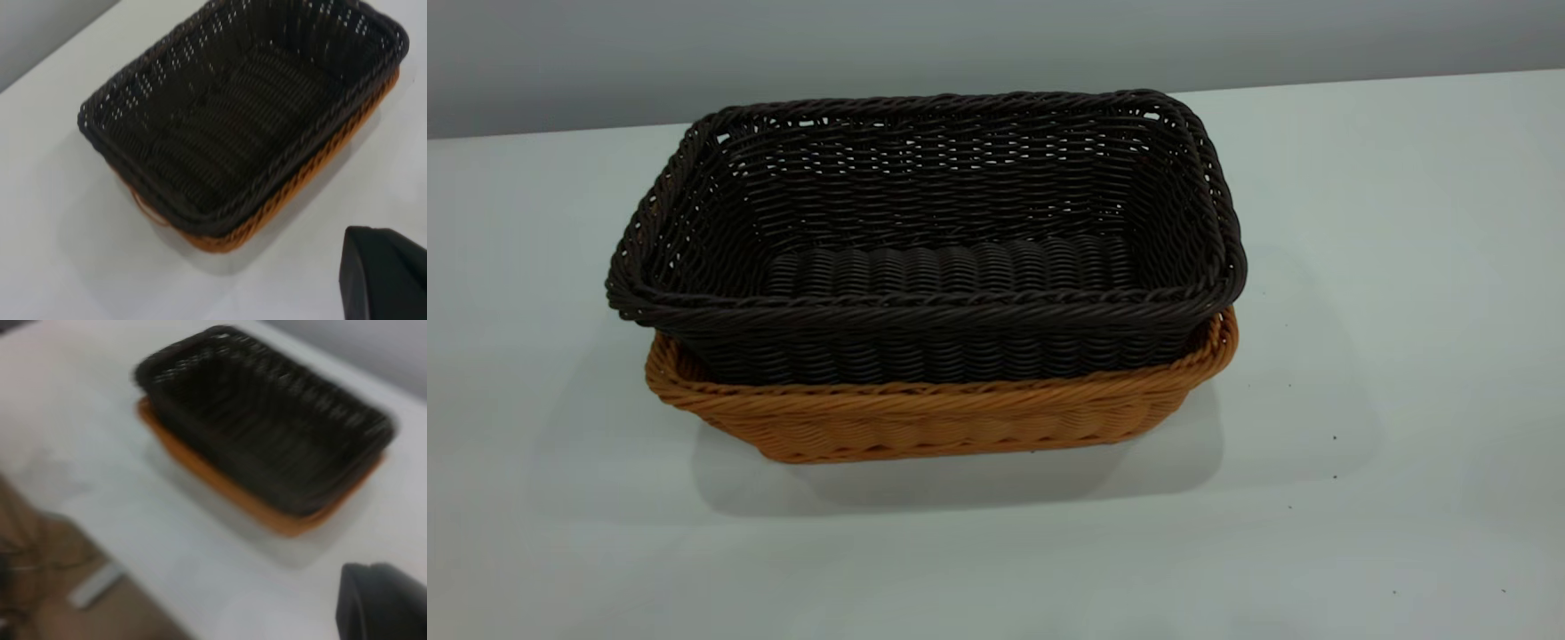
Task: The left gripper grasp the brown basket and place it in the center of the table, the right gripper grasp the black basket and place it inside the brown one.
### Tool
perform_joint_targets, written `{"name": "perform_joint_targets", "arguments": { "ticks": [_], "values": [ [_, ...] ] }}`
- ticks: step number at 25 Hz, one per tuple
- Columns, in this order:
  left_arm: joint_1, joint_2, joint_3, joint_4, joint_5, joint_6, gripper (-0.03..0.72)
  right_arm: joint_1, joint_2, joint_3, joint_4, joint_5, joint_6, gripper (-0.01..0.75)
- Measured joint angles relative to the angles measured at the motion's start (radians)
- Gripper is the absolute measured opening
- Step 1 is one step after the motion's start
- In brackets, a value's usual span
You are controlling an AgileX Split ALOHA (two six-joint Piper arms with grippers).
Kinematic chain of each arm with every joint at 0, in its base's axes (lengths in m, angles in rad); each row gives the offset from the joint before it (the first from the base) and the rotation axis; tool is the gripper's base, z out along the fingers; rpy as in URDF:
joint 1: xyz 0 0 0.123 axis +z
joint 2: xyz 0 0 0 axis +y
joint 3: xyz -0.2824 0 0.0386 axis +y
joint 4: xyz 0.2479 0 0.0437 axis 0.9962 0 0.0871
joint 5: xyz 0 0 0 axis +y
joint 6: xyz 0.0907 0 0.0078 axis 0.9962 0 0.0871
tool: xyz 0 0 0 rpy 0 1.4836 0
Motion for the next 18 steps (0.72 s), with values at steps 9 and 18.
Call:
{"name": "perform_joint_targets", "arguments": {
  "ticks": [9, 18],
  "values": [
    [0.000, -0.103, 0.000, -0.052, 0.166, 0.000, -0.001, 0.000, -0.230, 0.097, -0.070, -0.067, 0.083, 0.003],
    [0.000, -0.227, 0.055, -0.119, 0.263, -0.002, -0.001, 0.000, -0.255, 0.090, -0.076, -0.037, 0.131, 0.003]
  ]
}}
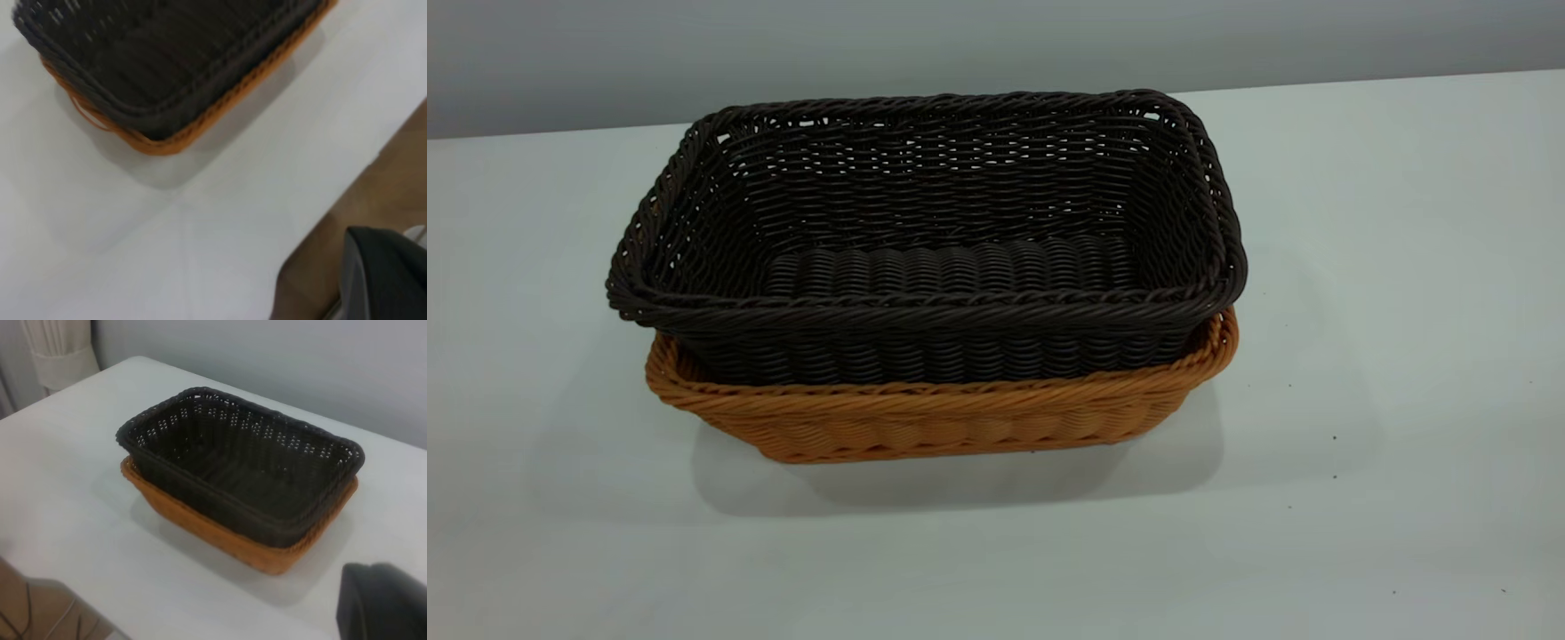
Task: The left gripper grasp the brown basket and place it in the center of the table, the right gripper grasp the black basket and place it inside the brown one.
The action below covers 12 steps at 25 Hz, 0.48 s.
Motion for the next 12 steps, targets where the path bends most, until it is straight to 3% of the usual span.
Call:
{"name": "perform_joint_targets", "arguments": {
  "ticks": [12],
  "values": [
    [0.000, -0.203, 0.166, -0.064, 0.061, -0.025, -0.001, 0.000, 0.002, -0.007, -0.084, 0.132, 0.039, 0.003]
  ]
}}
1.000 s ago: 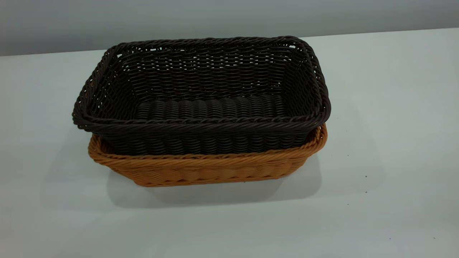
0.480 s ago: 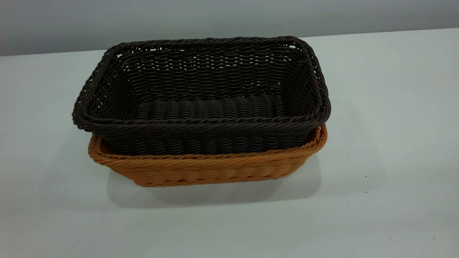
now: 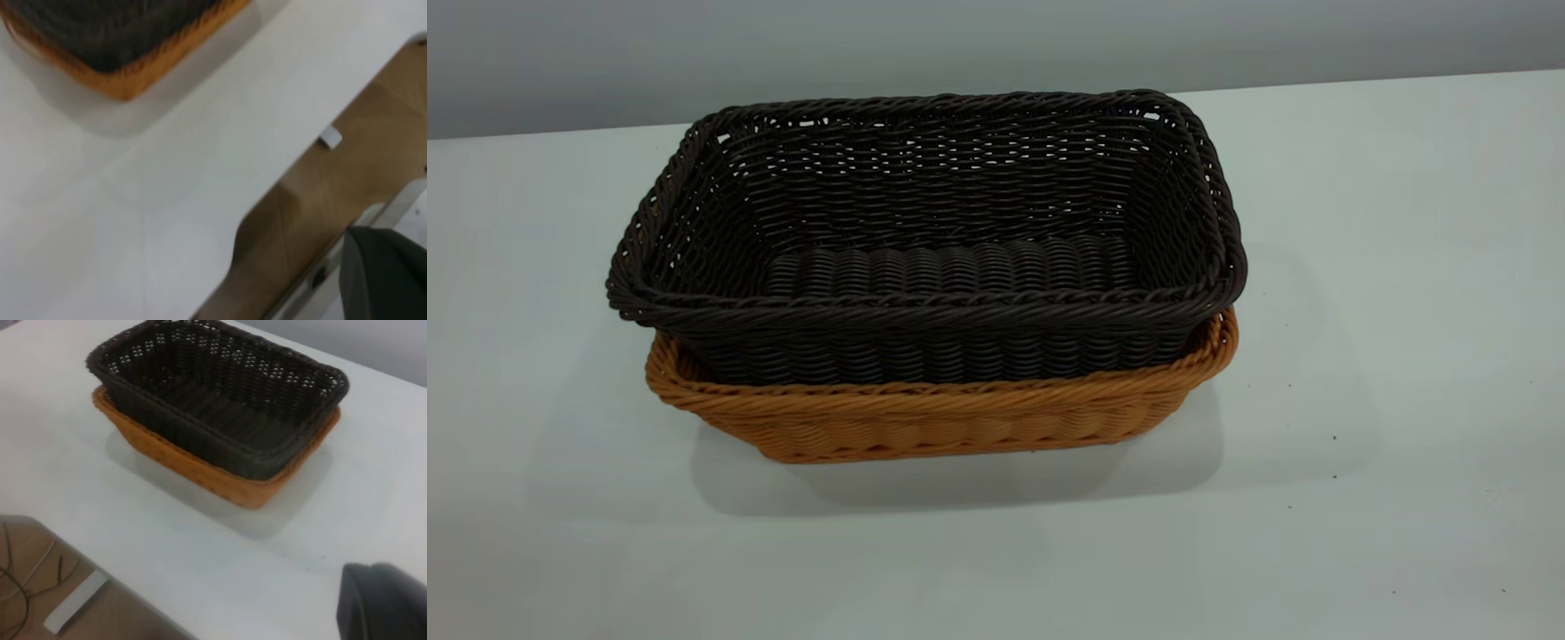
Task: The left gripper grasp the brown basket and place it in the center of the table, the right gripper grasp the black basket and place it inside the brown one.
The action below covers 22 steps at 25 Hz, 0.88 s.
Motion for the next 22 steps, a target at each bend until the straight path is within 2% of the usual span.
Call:
{"name": "perform_joint_targets", "arguments": {
  "ticks": [4, 6, 15, 22],
  "values": [
    [0.000, -0.071, 0.005, 0.000, -0.035, 0.000, -0.001, 0.000, 0.000, 0.001, 0.027, 0.019, 0.006, 0.003],
    [0.000, -0.094, 0.005, 0.000, -0.013, 0.000, -0.001, 0.000, 0.000, 0.004, 0.024, 0.011, 0.006, 0.003],
    [0.000, -0.104, 0.030, -0.001, -0.066, 0.010, -0.001, 0.000, -0.001, 0.022, 0.027, 0.014, 0.005, 0.003],
    [0.000, -0.104, 0.030, -0.001, -0.065, 0.007, -0.001, 0.000, -0.001, 0.022, 0.008, 0.009, 0.034, 0.003]
  ]
}}
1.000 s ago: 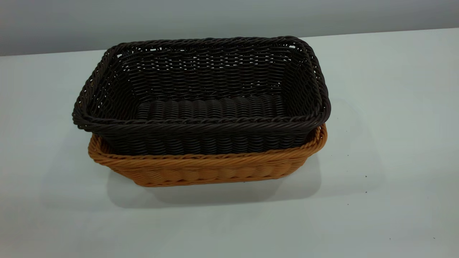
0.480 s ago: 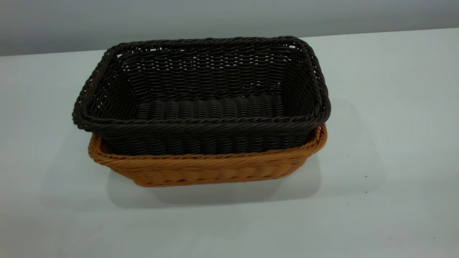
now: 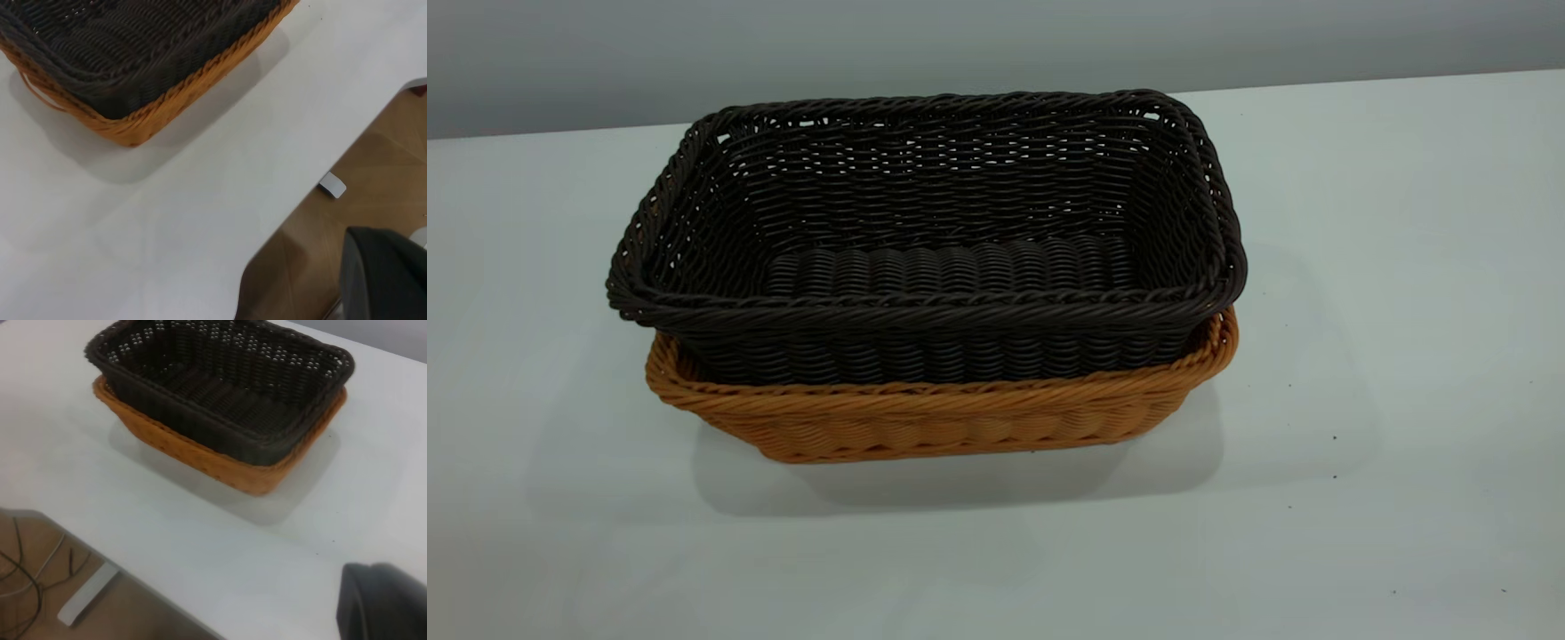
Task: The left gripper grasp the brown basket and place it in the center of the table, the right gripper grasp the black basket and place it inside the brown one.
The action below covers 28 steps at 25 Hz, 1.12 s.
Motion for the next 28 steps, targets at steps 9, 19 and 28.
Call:
{"name": "perform_joint_targets", "arguments": {
  "ticks": [9, 19, 28],
  "values": [
    [0.000, 0.000, 0.000, 0.000, 0.001, 0.000, -0.001, 0.000, 0.000, -0.001, 0.007, 0.000, 0.001, 0.003],
    [0.062, 0.000, 0.000, 0.001, 0.002, -0.001, -0.001, -0.072, -0.001, -0.001, 0.011, 0.000, 0.001, 0.003],
    [0.429, -0.058, 0.000, 0.001, 0.002, -0.001, -0.001, -0.413, -0.001, -0.001, 0.022, 0.000, 0.002, 0.003]
  ]
}}
